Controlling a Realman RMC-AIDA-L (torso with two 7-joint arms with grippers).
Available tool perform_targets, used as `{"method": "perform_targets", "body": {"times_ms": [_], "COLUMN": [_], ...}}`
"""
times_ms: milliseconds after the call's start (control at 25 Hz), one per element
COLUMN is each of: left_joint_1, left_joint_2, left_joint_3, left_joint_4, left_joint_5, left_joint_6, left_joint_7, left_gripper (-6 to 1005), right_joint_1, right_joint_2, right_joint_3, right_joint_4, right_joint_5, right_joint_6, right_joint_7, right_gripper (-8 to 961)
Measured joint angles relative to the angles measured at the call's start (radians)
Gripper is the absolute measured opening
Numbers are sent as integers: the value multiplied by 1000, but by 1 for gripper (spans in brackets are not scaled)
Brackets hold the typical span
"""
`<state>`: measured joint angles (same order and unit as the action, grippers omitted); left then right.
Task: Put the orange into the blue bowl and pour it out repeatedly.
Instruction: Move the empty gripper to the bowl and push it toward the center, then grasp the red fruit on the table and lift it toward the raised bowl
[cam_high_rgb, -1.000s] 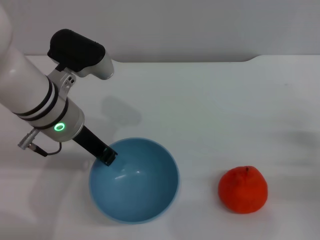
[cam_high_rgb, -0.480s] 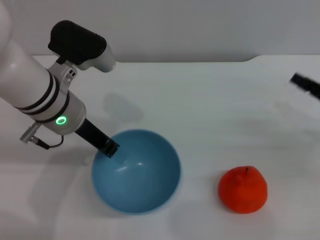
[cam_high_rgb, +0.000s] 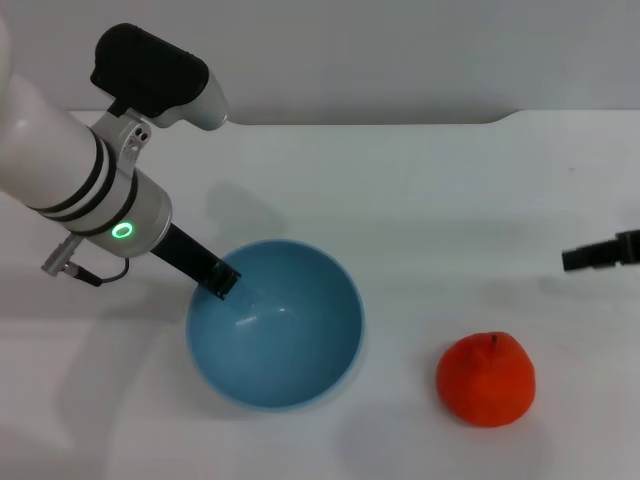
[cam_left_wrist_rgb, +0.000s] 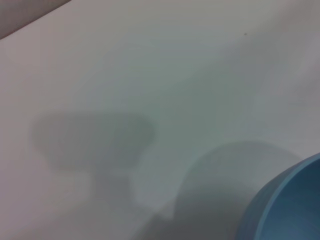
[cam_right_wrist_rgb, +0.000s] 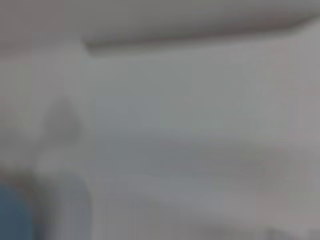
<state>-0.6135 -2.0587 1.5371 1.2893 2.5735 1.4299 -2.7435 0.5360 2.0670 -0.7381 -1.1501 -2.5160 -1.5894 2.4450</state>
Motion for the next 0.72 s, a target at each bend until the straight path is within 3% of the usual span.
{"method": "perform_targets", "body": {"times_ms": [80, 280, 720], "left_joint_1": [0, 1, -10], "left_joint_2": [0, 0, -2], "left_joint_3": [0, 0, 7], "left_joint_4": [0, 1, 3], "left_joint_5": [1, 1, 0], "left_joint_6": [0, 2, 0], "left_joint_7": [2, 3, 3], "left_gripper": [-2, -2, -2], "right_joint_1": [48, 115, 148], "right_joint_2": [0, -1, 7], "right_joint_3": [-18, -72, -279], "right_joint_4": [-21, -28, 83], "right_joint_5": [-74, -90, 0], "right_joint_6": [-71, -169, -103], "right_joint_7": [28, 60, 89], "right_gripper": [473, 473, 474]}}
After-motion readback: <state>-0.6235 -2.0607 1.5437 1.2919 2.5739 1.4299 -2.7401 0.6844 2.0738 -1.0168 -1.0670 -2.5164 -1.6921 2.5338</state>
